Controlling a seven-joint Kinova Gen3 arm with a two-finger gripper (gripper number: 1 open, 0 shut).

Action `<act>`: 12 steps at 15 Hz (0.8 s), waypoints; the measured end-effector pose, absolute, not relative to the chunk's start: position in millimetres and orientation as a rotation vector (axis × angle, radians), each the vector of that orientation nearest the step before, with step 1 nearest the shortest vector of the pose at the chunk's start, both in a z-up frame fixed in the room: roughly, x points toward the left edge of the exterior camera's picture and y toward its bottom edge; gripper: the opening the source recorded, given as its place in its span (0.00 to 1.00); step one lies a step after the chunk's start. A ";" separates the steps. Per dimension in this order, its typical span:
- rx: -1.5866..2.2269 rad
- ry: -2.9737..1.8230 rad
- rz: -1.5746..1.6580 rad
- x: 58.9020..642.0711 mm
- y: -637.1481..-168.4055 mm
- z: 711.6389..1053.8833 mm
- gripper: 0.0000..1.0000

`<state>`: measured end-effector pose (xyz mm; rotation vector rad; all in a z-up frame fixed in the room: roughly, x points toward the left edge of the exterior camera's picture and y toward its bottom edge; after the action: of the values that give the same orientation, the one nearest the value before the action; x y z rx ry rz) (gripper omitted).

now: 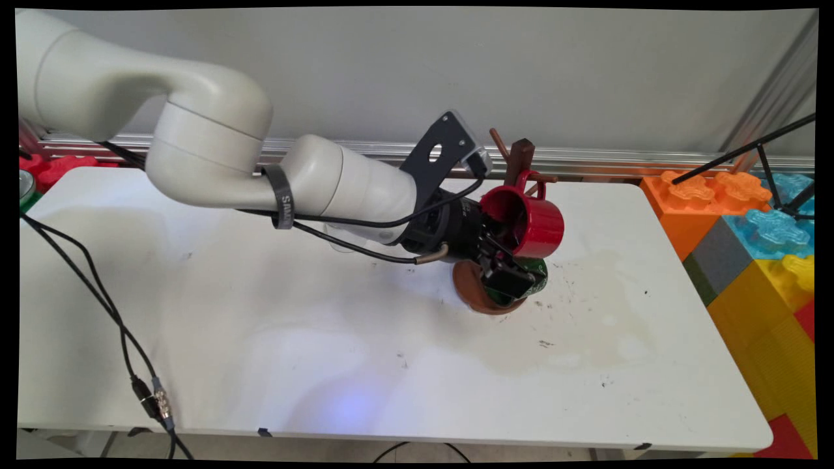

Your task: Pick up the red mug from the rack

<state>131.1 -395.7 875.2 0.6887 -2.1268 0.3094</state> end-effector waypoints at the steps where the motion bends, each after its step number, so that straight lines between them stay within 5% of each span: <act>1: 0.687 -2.124 0.311 131.3 -396.1 873.7 1.00; 12: 0.644 -2.076 0.337 129.2 -399.6 863.6 1.00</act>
<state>129.2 -399.6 863.6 0.6436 -2.0760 0.3371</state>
